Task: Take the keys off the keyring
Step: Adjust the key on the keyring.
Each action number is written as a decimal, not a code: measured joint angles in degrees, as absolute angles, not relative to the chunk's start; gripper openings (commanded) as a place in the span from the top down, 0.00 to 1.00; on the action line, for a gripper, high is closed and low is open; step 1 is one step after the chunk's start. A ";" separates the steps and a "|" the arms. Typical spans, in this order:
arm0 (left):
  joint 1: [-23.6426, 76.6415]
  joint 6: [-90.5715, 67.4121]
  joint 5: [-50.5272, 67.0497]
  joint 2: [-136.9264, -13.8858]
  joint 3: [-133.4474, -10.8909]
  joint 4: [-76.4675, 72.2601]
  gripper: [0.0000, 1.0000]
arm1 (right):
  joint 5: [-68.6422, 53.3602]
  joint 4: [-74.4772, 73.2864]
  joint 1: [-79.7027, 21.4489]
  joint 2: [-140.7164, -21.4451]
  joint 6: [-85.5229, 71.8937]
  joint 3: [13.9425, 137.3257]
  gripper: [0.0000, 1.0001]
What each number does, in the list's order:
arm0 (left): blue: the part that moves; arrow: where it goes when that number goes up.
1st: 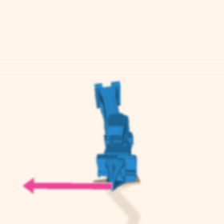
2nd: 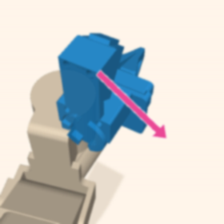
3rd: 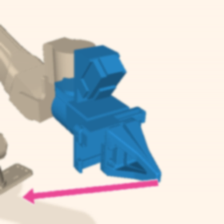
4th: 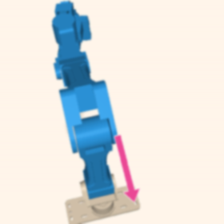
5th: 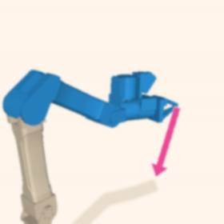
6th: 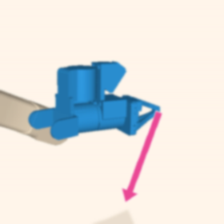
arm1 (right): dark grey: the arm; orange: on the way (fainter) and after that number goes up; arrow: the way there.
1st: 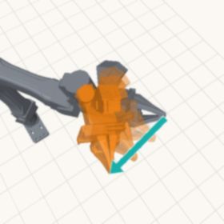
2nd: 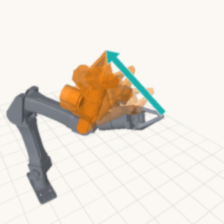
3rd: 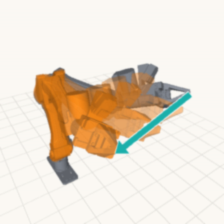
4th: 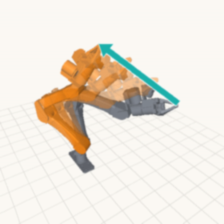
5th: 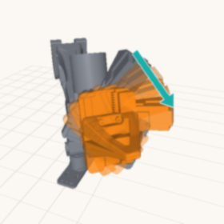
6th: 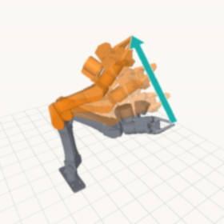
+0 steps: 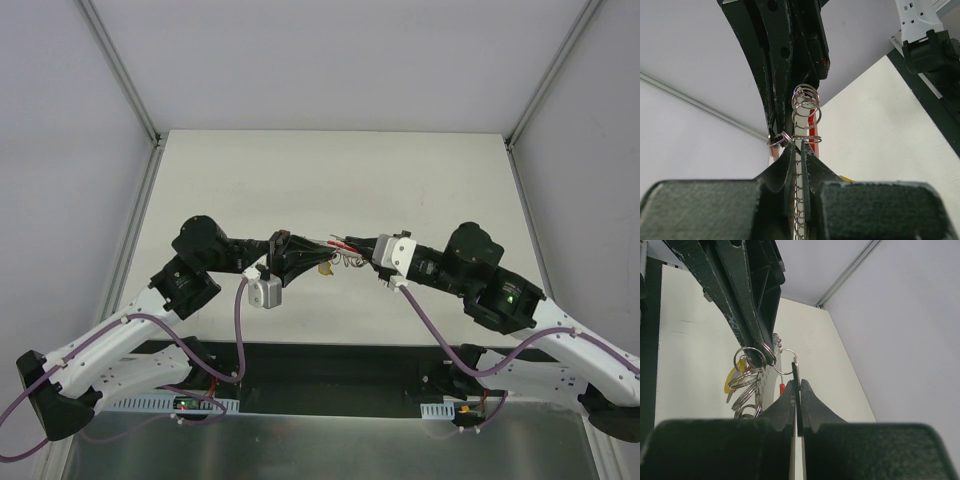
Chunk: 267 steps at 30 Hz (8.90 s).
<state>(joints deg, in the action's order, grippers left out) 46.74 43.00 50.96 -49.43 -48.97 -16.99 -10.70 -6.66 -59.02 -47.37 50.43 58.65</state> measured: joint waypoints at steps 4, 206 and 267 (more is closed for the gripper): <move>46.74 43.11 50.94 -49.43 -48.97 -16.99 1.00 | -10.72 -6.66 -59.02 -47.51 50.39 58.65 0.99; 35.33 -56.23 62.35 -77.91 -60.51 -73.54 1.00 | -2.85 3.46 -59.79 -44.38 57.41 56.40 0.99; 35.31 -62.02 54.81 -80.64 -61.63 -74.83 1.00 | 1.32 7.73 -59.44 -45.98 47.44 56.86 0.99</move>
<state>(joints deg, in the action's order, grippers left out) 35.31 -62.02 54.81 -80.64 -61.63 -74.83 1.32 7.73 -59.44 -45.98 47.44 56.86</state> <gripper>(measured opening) 0.006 0.024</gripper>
